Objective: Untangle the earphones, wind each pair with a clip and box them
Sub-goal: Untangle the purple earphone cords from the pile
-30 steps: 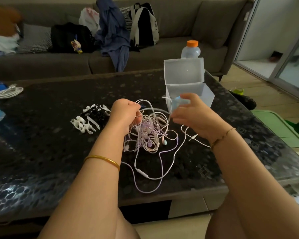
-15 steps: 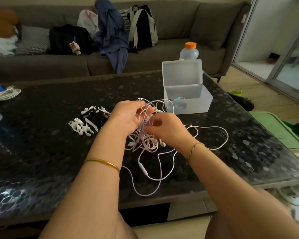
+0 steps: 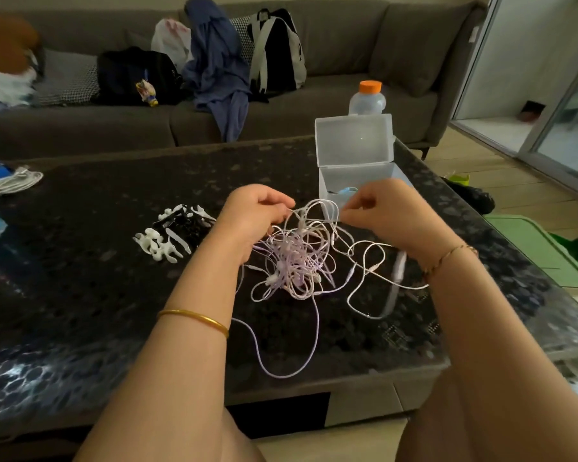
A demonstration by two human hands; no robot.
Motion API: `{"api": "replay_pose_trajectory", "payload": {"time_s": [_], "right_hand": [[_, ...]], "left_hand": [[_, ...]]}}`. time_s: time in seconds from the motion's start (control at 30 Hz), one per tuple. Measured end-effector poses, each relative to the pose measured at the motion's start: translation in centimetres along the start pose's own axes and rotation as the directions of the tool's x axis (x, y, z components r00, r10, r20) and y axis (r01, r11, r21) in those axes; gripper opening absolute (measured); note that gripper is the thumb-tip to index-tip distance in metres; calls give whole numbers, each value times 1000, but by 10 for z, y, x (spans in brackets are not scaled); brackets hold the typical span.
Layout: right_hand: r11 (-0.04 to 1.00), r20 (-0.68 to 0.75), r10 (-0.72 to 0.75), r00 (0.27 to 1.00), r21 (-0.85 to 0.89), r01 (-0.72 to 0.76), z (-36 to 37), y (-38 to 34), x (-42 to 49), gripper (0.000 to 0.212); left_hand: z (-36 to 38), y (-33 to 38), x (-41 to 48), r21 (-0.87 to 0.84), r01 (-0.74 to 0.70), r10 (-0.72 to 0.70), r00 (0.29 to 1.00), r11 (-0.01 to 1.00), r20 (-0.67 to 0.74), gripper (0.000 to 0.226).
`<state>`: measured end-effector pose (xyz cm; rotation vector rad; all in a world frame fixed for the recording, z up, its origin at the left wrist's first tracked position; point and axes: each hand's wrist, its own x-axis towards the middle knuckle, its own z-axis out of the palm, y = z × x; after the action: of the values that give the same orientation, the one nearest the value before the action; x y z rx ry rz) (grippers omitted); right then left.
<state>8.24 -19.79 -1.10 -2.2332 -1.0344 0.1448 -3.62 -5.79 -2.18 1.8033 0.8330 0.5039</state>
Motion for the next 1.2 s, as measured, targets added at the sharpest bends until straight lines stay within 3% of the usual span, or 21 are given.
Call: {"api": "replay_pose_trajectory", "payload": {"time_s": [0.13, 0.27, 0.33, 0.4, 0.47, 0.5, 0.57, 0.67, 0.77, 0.83, 0.97, 1.07, 1.13, 1.2], "right_hand": [[999, 114, 1, 994, 42, -6, -8, 3, -2, 20], [955, -29, 41, 999, 296, -31, -2, -3, -2, 22], [815, -27, 139, 990, 571, -98, 2, -5, 0, 26], [554, 69, 208, 976, 814, -176, 4, -7, 2, 27], [306, 166, 224, 960, 924, -231, 4, -8, 3, 31], [229, 202, 215, 956, 941, -250, 4, -8, 2, 33], [174, 245, 186, 951, 945, -278, 6, -11, 1, 34], [204, 218, 197, 956, 944, -258, 10, -13, -1, 29], [69, 238, 163, 957, 965, -252, 9, -12, 0, 25], [89, 242, 158, 957, 962, -258, 8, -11, 1, 24], [243, 254, 174, 951, 925, -292, 9, -14, 0, 27], [216, 317, 197, 928, 909, -356, 10, -16, 0, 27], [357, 279, 252, 927, 863, -357, 8, -13, 1, 17], [575, 240, 273, 931, 735, -358, 6, -9, -1, 12]], "left_hand": [[0, -1, 6, 41, -37, 46, 972, 998, -230, 21], [4, -1, 9, 65, -9, 27, 959, 998, -282, 22], [7, 1, 8, -26, 61, -66, 973, 998, -220, 24], [9, 3, 7, -173, 123, -147, 980, 977, -135, 25], [9, 6, 4, -280, 136, -169, 981, 950, -95, 27], [8, 7, 3, -303, 129, -165, 982, 944, -96, 28], [6, 8, 3, -312, 117, -161, 980, 943, -120, 29], [2, 11, 0, -359, 130, -177, 979, 924, -101, 25], [2, 13, -4, -291, 146, -149, 989, 945, 14, 18], [3, 9, -6, -139, 140, -132, 989, 980, 65, 11], [5, 5, -6, 83, 115, -121, 990, 990, 68, 12], [3, 5, -5, 39, 125, -123, 991, 991, -43, 8], [0, 3, -4, -63, 133, -140, 982, 989, -127, 9], [-2, 2, -3, -85, 79, -95, 975, 993, -200, 12]]}}
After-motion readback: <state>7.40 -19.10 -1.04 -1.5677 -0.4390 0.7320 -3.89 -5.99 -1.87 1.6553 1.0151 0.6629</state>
